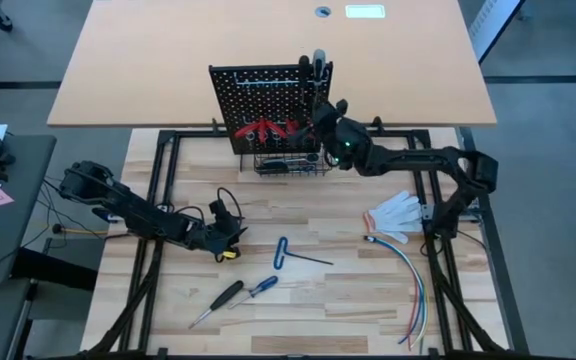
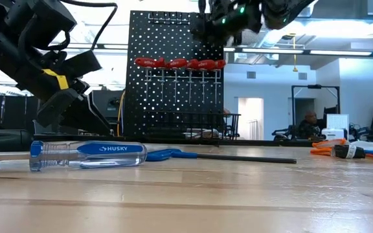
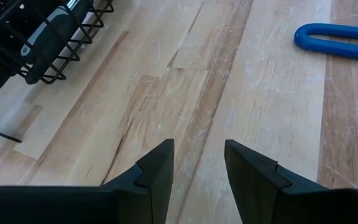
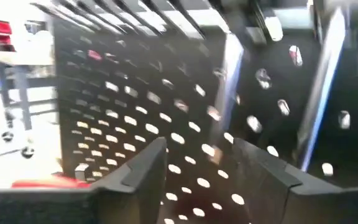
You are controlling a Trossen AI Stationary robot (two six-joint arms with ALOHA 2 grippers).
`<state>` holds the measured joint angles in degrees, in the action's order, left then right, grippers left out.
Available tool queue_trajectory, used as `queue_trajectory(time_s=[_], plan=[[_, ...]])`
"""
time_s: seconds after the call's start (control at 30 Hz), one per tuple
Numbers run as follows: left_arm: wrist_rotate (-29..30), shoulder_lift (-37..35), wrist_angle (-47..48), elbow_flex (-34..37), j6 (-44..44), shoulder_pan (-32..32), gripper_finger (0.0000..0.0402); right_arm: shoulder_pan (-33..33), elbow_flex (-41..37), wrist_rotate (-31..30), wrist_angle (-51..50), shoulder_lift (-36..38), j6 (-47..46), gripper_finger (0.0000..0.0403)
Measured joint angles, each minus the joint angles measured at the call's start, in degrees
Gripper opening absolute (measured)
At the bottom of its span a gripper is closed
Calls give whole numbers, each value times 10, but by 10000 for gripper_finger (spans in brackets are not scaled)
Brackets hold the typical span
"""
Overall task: Hang tools onto peg board
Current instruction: Hang the transparent screwdriver on the pegboard
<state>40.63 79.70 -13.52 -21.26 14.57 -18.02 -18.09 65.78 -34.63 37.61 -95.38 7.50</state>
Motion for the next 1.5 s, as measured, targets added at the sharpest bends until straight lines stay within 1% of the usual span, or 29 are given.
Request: queue_trajectory(time_s=[0.13,0.37,0.47,0.53,0.6,0.67,0.77,0.83,0.9,0.93,0.97,1.0,1.07,1.17,1.3,1.43,1.5], plan=[[-3,0,0,0,0,0,138,25,1,1,-46,45,32,203],[-4,0,-1,0,2,0,138,77,0,0,-239,123,34,198],[-11,0,-1,0,1,-1,138,124,-9,6,-295,146,31,193],[-11,0,-1,0,1,-1,138,162,-23,19,-330,147,21,190],[-11,0,-1,0,0,-1,138,202,-48,41,-331,138,-8,190],[-11,0,-2,0,-6,-1,138,237,-74,83,-315,117,-40,190],[-11,0,-10,0,-17,-1,138,280,-105,183,-254,52,-54,189],[-11,0,-18,0,-33,-1,138,295,-109,242,-182,-12,-44,189],[-11,0,-33,0,-59,-1,138,301,-105,282,-76,-81,-33,189],[-11,0,-38,0,-67,-1,138,301,-94,308,-28,-112,-34,189],[-11,0,-40,0,-72,-1,138,301,-78,344,-2,-142,-35,189],[-11,0,-41,0,-74,-1,138,300,-61,380,1,-168,-30,189],[-11,0,-43,0,-79,-1,138,299,-27,426,-27,-206,-17,189],[-11,0,-39,0,-81,-1,138,300,24,439,-91,-243,-16,190],[-11,0,-38,0,-78,-1,138,299,86,455,-169,-265,-1,205],[-11,0,-34,0,-69,-1,138,299,110,500,-198,-289,10,235],[-11,0,-35,0,-68,-1,138,297,115,511,-216,-295,14,246]])
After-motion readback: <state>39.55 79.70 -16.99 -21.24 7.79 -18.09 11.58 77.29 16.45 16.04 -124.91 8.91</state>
